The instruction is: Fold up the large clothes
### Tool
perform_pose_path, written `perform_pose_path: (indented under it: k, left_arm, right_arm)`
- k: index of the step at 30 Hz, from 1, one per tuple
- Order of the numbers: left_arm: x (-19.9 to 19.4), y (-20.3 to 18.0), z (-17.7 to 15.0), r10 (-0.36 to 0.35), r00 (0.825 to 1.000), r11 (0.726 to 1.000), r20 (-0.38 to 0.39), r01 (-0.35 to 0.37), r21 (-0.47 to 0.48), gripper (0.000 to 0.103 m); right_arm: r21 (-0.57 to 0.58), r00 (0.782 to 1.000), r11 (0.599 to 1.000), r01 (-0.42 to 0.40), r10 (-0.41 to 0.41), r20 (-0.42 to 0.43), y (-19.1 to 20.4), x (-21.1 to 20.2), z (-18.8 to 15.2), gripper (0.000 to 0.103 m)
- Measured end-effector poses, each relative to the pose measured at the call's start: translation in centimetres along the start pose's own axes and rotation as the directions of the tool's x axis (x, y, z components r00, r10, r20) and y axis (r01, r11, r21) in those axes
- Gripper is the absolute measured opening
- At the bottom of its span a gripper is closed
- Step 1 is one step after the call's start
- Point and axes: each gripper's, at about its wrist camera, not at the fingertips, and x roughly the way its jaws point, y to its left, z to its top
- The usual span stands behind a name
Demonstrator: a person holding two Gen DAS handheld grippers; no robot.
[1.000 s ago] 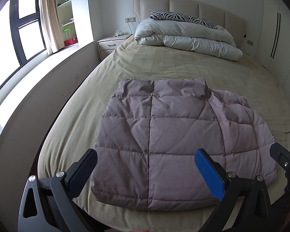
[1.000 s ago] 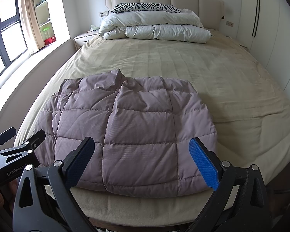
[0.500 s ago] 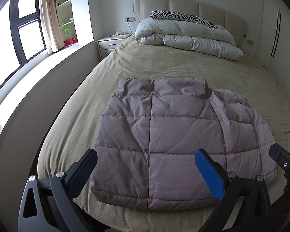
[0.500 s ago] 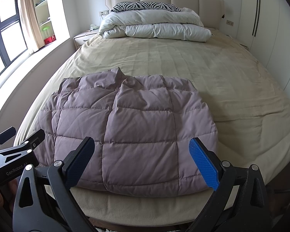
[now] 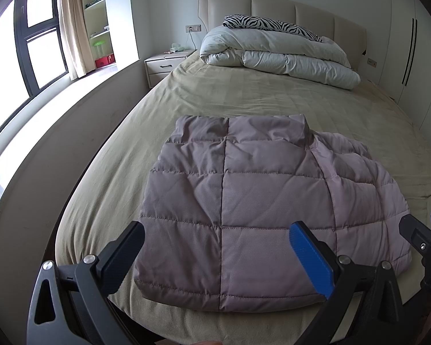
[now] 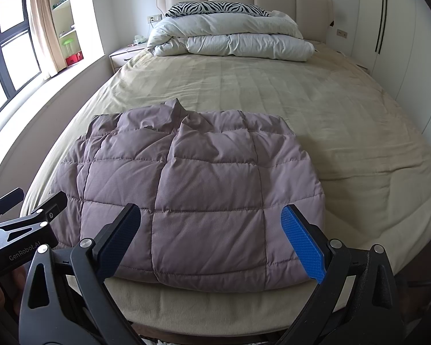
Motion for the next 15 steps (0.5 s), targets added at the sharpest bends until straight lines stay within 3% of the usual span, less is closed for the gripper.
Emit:
perform_pose_path:
  k: [15]
  left_arm:
    - [0.10,0.03,-0.03,-0.001,1.000,1.000,-0.002,0.001,-0.001,0.103]
  right_arm:
    - [-0.001,1.000,1.000,0.000,0.000,-0.004,0.01,0.09,-0.05,0.100]
